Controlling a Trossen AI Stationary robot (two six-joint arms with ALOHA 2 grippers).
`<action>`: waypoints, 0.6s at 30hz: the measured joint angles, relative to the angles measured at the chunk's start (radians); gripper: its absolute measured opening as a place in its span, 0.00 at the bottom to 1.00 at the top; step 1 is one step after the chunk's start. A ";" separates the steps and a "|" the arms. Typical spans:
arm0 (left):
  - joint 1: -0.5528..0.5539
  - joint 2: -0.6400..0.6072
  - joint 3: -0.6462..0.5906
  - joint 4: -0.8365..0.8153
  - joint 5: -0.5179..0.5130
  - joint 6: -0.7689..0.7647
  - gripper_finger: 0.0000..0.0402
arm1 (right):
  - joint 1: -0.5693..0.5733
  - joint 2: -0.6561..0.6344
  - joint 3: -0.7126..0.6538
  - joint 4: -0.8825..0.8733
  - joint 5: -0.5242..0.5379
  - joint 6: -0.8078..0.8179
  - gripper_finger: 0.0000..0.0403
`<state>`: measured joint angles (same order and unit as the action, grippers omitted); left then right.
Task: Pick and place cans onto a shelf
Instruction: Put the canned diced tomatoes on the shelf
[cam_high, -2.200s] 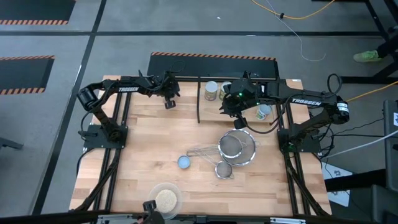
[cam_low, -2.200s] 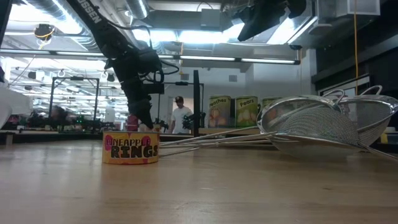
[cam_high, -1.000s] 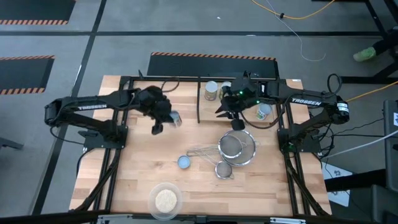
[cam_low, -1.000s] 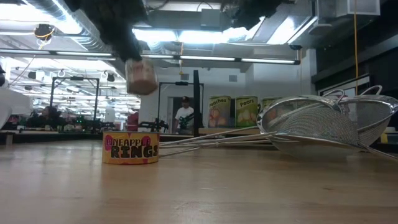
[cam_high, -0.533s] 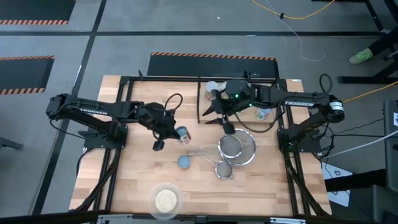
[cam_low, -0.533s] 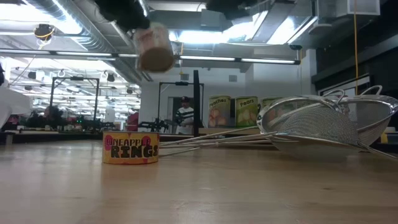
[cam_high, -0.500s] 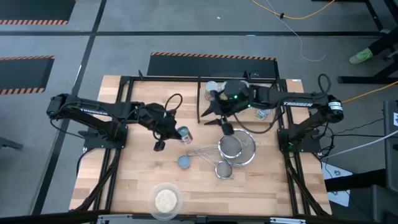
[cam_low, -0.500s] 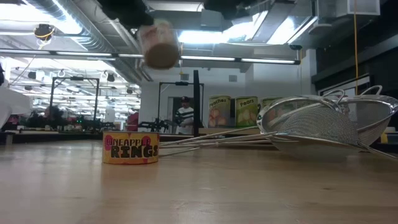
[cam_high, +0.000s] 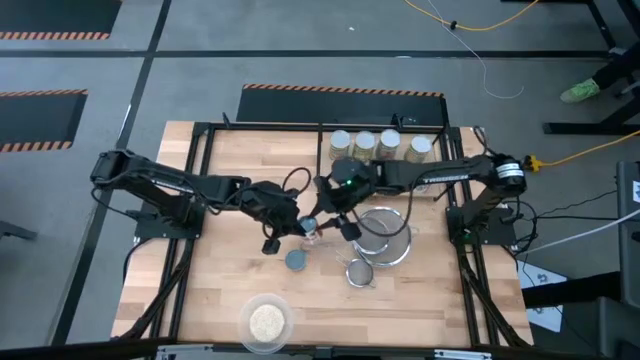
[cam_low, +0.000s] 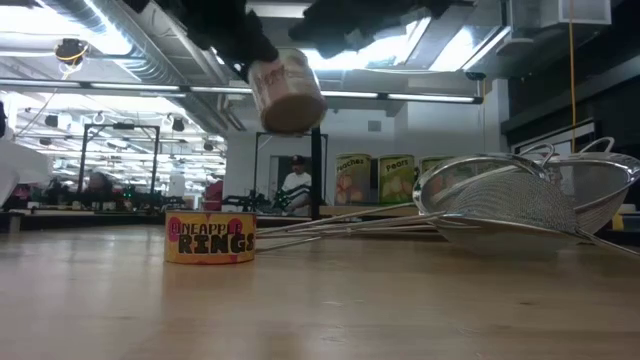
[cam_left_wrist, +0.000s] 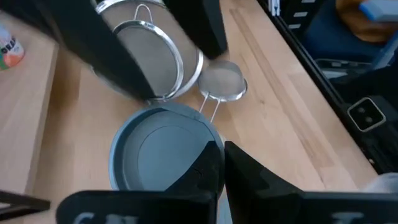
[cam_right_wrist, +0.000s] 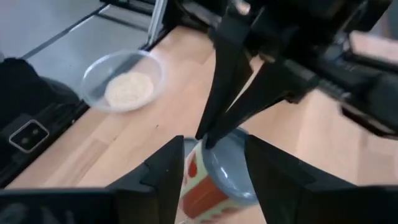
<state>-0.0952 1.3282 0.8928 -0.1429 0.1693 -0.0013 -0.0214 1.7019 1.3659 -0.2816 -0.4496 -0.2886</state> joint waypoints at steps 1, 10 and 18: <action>0.000 0.012 0.000 0.013 0.000 0.000 0.02 | 0.003 0.012 0.000 0.000 -0.001 0.000 0.43; 0.001 0.043 0.000 0.034 -0.001 0.000 0.02 | 0.010 0.078 0.000 0.000 -0.076 0.022 0.43; 0.001 0.043 0.000 0.030 -0.006 -0.016 0.02 | 0.016 0.104 0.000 -0.030 -0.075 0.021 0.42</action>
<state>-0.0944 1.3708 0.8928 -0.1131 0.1635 -0.0174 -0.0052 1.8057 1.3663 -0.3114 -0.5243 -0.2676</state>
